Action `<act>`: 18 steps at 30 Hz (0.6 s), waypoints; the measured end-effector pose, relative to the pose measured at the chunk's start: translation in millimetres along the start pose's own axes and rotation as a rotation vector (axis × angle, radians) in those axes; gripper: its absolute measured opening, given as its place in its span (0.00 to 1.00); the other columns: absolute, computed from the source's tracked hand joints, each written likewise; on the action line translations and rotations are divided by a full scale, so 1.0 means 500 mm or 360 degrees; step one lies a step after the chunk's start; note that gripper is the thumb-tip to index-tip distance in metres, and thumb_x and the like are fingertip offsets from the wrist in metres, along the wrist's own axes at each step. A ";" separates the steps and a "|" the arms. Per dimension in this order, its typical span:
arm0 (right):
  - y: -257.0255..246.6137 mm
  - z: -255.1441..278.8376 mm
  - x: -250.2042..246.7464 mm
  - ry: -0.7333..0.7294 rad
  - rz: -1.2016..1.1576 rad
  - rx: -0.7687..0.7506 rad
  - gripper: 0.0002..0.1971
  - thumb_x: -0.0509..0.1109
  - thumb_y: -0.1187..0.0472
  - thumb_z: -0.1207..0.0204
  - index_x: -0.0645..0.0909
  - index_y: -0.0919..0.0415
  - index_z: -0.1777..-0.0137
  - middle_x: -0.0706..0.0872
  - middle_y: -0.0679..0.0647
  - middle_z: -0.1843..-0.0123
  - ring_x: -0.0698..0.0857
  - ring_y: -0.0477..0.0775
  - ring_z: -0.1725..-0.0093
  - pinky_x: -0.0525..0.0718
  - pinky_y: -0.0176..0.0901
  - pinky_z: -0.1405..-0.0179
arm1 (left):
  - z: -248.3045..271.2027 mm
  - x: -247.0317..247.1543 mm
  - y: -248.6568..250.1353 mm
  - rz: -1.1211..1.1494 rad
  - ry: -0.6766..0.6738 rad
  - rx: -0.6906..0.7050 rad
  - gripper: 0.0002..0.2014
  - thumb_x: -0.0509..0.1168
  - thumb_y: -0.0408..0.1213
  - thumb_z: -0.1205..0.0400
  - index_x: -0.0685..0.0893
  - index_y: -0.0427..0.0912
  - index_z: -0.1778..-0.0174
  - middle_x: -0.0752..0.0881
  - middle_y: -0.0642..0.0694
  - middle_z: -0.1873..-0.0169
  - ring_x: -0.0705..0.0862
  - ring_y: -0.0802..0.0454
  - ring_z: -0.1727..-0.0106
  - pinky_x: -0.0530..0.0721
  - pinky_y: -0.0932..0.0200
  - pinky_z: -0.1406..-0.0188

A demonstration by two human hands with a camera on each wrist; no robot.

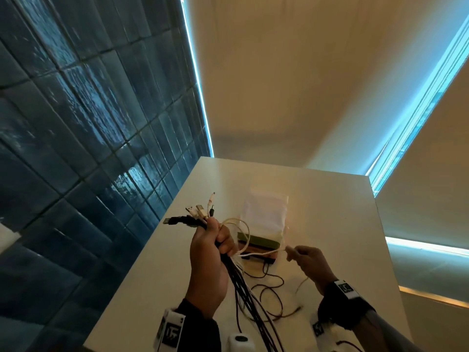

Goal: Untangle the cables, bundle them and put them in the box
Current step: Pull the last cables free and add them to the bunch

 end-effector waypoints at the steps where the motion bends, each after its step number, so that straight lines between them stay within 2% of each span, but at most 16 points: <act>1: -0.011 0.000 0.000 0.0024 -0.0085 0.0028 0.17 0.68 0.54 0.19 0.88 0.63 0.64 0.73 0.42 0.80 0.68 0.46 0.74 0.66 0.37 0.75 | -0.007 -0.003 -0.007 -0.0009 0.0028 -0.0028 0.14 0.52 0.38 0.10 0.66 0.44 0.63 0.68 0.50 0.75 0.64 0.57 0.78 0.63 0.60 0.76; 3: -0.049 0.011 0.007 -0.0010 -0.0417 0.0055 0.14 0.64 0.59 0.17 0.85 0.66 0.60 0.70 0.47 0.77 0.64 0.46 0.77 0.61 0.36 0.81 | -0.017 -0.003 -0.021 -0.0043 0.0072 -0.0084 0.13 0.51 0.37 0.10 0.67 0.43 0.62 0.72 0.49 0.74 0.66 0.56 0.77 0.65 0.59 0.75; 6: -0.126 0.049 0.019 -0.0135 -0.0725 -0.0106 0.10 0.63 0.65 0.18 0.83 0.68 0.57 0.72 0.56 0.73 0.64 0.48 0.78 0.59 0.36 0.82 | -0.026 0.004 -0.039 -0.0130 0.0135 -0.0133 0.11 0.51 0.36 0.10 0.69 0.42 0.59 0.75 0.46 0.73 0.68 0.53 0.75 0.64 0.57 0.72; 10: -0.213 0.119 0.045 -0.0349 -0.0738 -0.0391 0.07 0.65 0.66 0.19 0.79 0.71 0.56 0.77 0.58 0.71 0.69 0.50 0.76 0.64 0.37 0.80 | -0.028 0.026 -0.059 -0.0200 0.0176 -0.0209 0.11 0.51 0.36 0.10 0.71 0.40 0.58 0.78 0.47 0.77 0.72 0.53 0.77 0.69 0.60 0.78; 14: -0.256 0.182 0.068 -0.0562 -0.0648 -0.0537 0.08 0.70 0.66 0.22 0.80 0.73 0.56 0.81 0.57 0.70 0.70 0.48 0.77 0.67 0.36 0.79 | -0.016 0.046 -0.064 -0.0186 0.0145 -0.0287 0.10 0.54 0.38 0.10 0.75 0.39 0.54 0.81 0.48 0.79 0.75 0.51 0.74 0.74 0.55 0.72; 16: -0.255 0.200 0.072 -0.0596 -0.0635 -0.0576 0.06 0.69 0.71 0.22 0.79 0.76 0.57 0.82 0.53 0.71 0.74 0.44 0.77 0.71 0.31 0.77 | -0.007 0.057 -0.062 -0.0162 0.0069 -0.0314 0.12 0.53 0.40 0.10 0.75 0.39 0.57 0.80 0.47 0.78 0.75 0.51 0.75 0.74 0.55 0.71; 18: -0.244 0.211 0.070 -0.0562 -0.0606 -0.0582 0.08 0.70 0.70 0.22 0.79 0.77 0.58 0.83 0.54 0.70 0.75 0.43 0.76 0.72 0.31 0.77 | -0.001 0.064 -0.062 -0.0116 -0.0011 -0.0308 0.12 0.53 0.40 0.11 0.73 0.40 0.59 0.77 0.47 0.77 0.74 0.52 0.76 0.72 0.56 0.73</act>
Point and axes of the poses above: each hand's wrist, its own z-axis away from the middle knuckle, its own x-axis out of the palm, y = z × x, the point moved 4 cm from there along -z, towards the middle knuckle
